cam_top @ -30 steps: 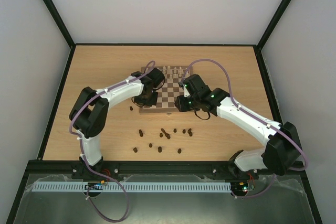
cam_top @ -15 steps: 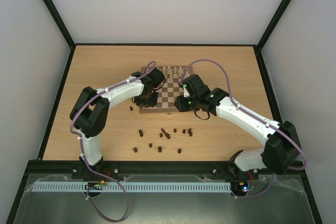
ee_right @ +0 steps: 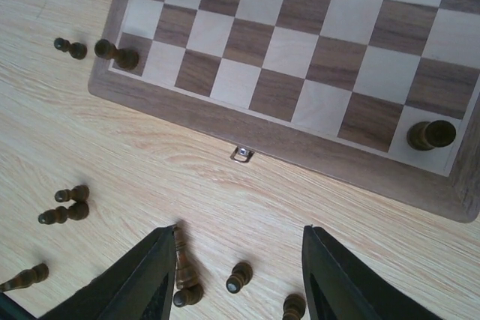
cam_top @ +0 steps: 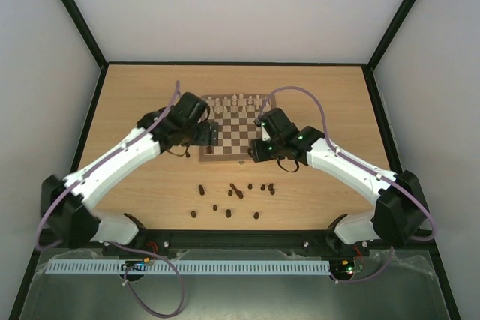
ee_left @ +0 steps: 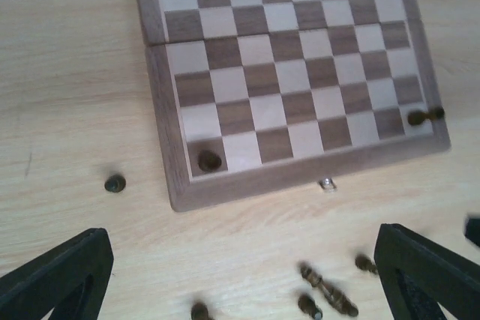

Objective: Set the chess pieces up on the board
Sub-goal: Pick up the chess piece at the center of the board.

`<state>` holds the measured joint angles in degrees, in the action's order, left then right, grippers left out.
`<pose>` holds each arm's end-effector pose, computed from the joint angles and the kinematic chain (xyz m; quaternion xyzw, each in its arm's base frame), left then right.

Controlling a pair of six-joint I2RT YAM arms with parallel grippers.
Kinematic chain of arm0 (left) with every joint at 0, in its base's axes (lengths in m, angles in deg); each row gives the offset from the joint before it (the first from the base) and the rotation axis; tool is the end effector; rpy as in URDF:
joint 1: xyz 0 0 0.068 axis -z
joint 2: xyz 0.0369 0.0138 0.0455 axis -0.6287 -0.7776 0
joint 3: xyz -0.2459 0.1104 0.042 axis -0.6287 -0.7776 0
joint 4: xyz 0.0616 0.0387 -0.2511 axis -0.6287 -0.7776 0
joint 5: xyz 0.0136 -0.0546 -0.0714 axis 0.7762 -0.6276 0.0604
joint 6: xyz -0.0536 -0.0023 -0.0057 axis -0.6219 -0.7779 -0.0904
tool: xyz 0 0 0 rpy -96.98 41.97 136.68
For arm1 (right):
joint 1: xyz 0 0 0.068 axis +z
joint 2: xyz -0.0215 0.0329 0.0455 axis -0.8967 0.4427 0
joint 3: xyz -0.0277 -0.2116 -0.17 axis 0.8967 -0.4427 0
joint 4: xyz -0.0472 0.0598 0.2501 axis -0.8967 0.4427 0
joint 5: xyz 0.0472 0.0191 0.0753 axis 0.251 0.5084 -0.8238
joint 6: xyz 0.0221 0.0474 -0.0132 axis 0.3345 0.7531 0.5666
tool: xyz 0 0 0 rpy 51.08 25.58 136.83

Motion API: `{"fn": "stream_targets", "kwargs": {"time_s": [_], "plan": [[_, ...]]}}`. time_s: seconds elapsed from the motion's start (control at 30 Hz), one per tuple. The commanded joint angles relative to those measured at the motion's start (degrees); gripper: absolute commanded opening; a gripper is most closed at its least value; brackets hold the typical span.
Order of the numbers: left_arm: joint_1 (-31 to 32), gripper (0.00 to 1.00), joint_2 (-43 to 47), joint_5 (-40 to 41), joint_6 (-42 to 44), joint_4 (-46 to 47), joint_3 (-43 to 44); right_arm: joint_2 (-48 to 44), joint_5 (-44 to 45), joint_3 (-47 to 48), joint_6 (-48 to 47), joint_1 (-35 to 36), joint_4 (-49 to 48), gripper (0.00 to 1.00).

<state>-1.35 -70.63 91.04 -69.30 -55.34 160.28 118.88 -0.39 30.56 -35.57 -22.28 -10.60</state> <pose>0.2333 -0.1747 0.3089 0.0402 0.9441 -0.1386 0.2965 0.2236 0.1993 0.2721 -0.1459 0.9059 0.2307 0.3239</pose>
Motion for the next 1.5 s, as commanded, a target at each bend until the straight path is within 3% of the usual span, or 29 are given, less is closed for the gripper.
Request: {"fn": "stream_targets", "kwargs": {"time_s": [0.0,0.17,0.3,0.67,1.13,1.47], "plan": [[1.02,0.99,9.71,-3.45,-3.58,4.5,-8.92,0.99,1.54,-1.95,0.3,0.85,2.73,0.47],[2.32,0.99,20.9,-5.37,-8.7,10.72,-18.27,0.84,5.51,-4.45,4.0,2.82,4.77,0.46],[3.16,0.99,23.79,-5.6,-9.69,12.97,-21.88,1.09,10.42,-6.32,8.39,5.41,7.17,0.44],[3.18,1.0,22.92,-9.25,-6.68,16.62,-24.98,1.24,17.97,-8.91,18.74,9.69,12.66,0.41],[3.18,1.0,22.16,-10.77,-4.66,18.79,-28.18,1.78,16.55,-9.12,22.92,13.18,14.74,0.4],[3.18,0.99,22.26,-10.81,-4.59,19.18,-28.88,2.78,17.45,-10.99,24.1,13.3,14.48,0.34]]}}
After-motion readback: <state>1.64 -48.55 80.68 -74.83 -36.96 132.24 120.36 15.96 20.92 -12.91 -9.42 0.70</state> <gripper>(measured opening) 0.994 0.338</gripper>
